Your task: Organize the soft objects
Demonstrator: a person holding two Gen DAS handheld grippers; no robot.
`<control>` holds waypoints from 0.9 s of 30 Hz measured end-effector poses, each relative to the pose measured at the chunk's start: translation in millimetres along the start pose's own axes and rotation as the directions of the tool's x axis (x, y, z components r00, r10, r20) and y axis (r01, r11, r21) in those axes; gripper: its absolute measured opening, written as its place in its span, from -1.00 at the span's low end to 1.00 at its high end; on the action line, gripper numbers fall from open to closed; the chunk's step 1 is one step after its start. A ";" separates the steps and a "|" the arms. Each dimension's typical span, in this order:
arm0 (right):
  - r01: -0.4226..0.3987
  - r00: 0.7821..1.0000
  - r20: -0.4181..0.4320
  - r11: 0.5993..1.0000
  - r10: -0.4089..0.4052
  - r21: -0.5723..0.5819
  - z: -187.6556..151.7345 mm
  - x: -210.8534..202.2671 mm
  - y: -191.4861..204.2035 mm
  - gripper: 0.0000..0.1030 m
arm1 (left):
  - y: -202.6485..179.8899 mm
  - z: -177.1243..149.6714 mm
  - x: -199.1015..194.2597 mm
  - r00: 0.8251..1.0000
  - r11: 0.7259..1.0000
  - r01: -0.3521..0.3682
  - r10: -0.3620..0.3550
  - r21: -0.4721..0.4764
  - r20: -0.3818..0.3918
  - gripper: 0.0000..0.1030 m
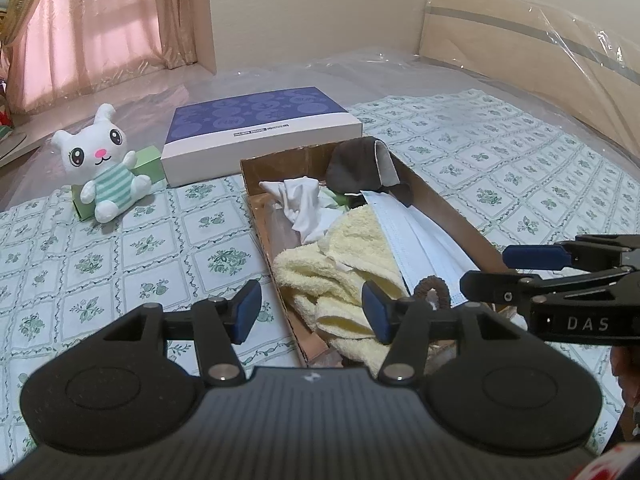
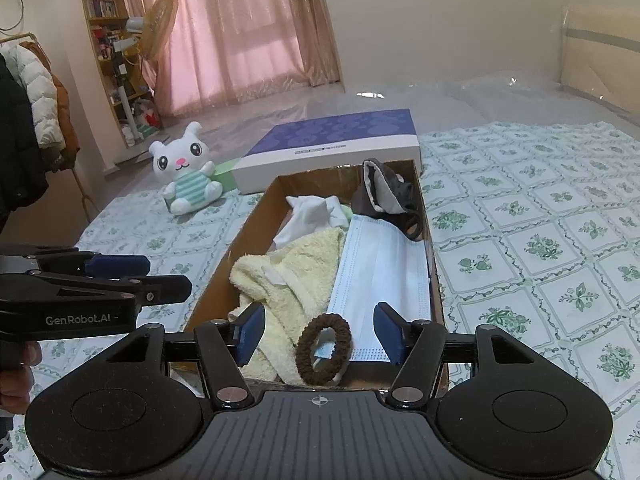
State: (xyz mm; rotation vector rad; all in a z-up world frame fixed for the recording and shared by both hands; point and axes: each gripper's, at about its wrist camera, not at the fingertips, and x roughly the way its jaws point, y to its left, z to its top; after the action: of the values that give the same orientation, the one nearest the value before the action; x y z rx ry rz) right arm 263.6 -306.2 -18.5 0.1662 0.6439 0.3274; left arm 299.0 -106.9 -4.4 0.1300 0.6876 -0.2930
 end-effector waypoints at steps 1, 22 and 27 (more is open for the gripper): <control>0.001 1.000 0.002 1.000 -0.001 -0.001 0.5 -1.7 1.1 0.19 | -0.4 -0.3 -3.0 1.000 1.000 -0.002 0.002 0.000 0.002 0.04; -0.009 1.000 0.014 0.999 0.009 -0.032 -19.3 -69.2 46.9 0.37 | 20.1 -44.7 -106.3 0.996 0.991 -0.089 0.087 -0.101 -0.021 0.18; -0.021 1.000 0.009 0.999 0.021 -0.048 -28.9 -87.1 63.1 0.38 | 22.5 -61.6 -137.2 0.992 0.986 -0.122 0.120 -0.117 -0.026 0.18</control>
State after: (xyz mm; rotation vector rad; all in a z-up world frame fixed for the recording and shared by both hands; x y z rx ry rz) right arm 164.9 -276.2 23.4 0.1288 0.6251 0.3618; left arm 168.0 -41.7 36.9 0.0611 0.7107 -0.1342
